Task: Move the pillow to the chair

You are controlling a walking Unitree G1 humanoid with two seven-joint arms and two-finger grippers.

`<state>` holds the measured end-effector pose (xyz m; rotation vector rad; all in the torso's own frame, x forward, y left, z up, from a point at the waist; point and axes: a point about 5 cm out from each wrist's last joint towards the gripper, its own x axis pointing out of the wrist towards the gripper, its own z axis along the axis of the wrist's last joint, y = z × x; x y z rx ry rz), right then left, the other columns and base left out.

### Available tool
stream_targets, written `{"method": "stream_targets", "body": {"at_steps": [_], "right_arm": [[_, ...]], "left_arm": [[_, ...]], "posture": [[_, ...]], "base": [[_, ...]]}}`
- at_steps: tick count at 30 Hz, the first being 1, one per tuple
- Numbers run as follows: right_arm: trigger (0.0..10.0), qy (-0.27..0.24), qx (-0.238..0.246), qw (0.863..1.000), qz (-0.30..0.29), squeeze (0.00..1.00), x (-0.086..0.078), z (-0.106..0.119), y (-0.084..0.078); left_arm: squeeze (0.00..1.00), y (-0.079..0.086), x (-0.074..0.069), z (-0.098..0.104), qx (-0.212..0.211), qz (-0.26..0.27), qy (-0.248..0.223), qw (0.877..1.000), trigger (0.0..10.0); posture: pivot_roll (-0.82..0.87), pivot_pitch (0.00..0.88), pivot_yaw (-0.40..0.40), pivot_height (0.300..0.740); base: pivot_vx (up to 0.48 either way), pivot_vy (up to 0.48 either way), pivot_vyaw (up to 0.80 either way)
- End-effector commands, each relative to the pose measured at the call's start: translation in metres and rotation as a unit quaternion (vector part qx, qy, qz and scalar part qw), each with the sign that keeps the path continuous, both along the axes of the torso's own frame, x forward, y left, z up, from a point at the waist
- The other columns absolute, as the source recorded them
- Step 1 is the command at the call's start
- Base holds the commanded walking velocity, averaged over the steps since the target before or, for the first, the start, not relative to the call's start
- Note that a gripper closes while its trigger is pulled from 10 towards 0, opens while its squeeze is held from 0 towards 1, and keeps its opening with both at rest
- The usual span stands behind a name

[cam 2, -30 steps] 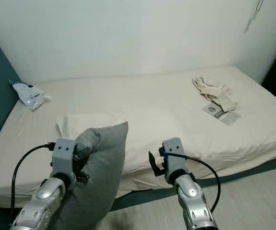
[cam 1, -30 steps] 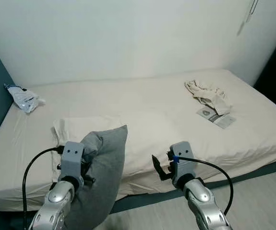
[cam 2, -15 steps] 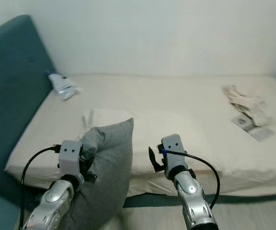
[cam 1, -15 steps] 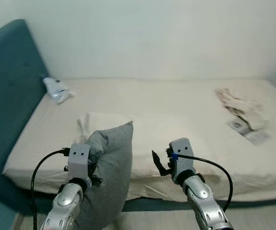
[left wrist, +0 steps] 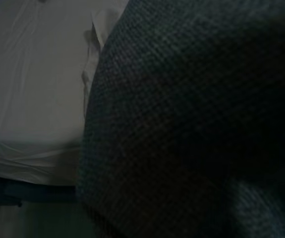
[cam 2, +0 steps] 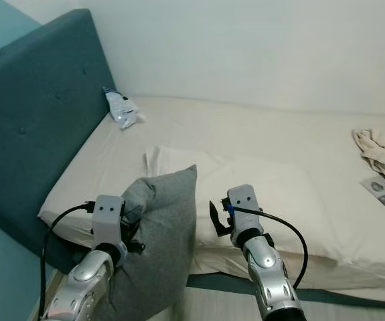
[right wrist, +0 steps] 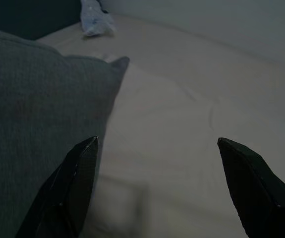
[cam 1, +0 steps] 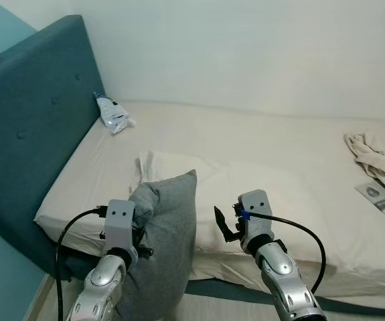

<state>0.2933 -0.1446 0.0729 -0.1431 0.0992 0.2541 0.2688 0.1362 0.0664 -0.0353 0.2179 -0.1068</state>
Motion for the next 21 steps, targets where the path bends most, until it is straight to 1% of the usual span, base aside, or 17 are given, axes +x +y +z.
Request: {"method": "stream_targets", "body": {"at_steps": [1, 5, 7, 9, 13, 21], "right_arm": [[10.0, 0.003, 0.005, 1.000, -0.004, 0.00, -0.0015, -0.0036, -0.0008], [10.0, 0.002, 0.006, 1.000, -0.005, 0.00, -0.0014, -0.0036, -0.0001], [10.0, 0.001, 0.007, 1.000, -0.004, 0.00, -0.0012, -0.0036, 0.0005], [10.0, 0.001, 0.007, 1.000, -0.004, 0.00, -0.0012, -0.0037, 0.0005], [10.0, 0.000, 0.007, 1.000, -0.005, 0.00, -0.0010, -0.0039, -0.0006], [10.0, -0.003, 0.009, 1.000, -0.010, 0.00, -0.0004, -0.0030, -0.0025]], "left_arm": [[0.00, 0.0046, 0.0028, 0.0107, 0.008, 0.006, -0.026, 1.000, 10.0], [0.00, 0.0061, 0.0030, 0.0115, 0.016, 0.017, -0.039, 0.999, 10.0], [0.00, 0.0067, 0.0030, 0.0108, 0.005, 0.020, -0.034, 0.999, 10.0], [0.00, 0.0064, 0.0031, 0.0112, 0.002, 0.018, -0.033, 0.999, 10.0], [0.00, 0.0062, 0.0040, 0.0138, 0.015, 0.012, -0.037, 0.999, 10.0], [0.00, 0.0048, 0.0048, 0.0144, 0.014, 0.007, -0.039, 0.999, 10.0]], "posture": [[0.03, 0.055, 0.005, 0.740], [0.03, 0.047, 0.008, 0.740], [0.03, 0.045, 0.008, 0.740], [0.03, 0.045, 0.008, 0.740], [0.03, 0.043, 0.010, 0.740], [0.02, 0.042, 0.015, 0.740]], "base": [[0.000, 0.000, 0.80], [0.000, 0.000, 0.80], [0.000, 0.000, 0.80], [0.000, 0.000, 0.80], [0.000, 0.000, 0.80], [0.000, 0.000, 0.80]]}}
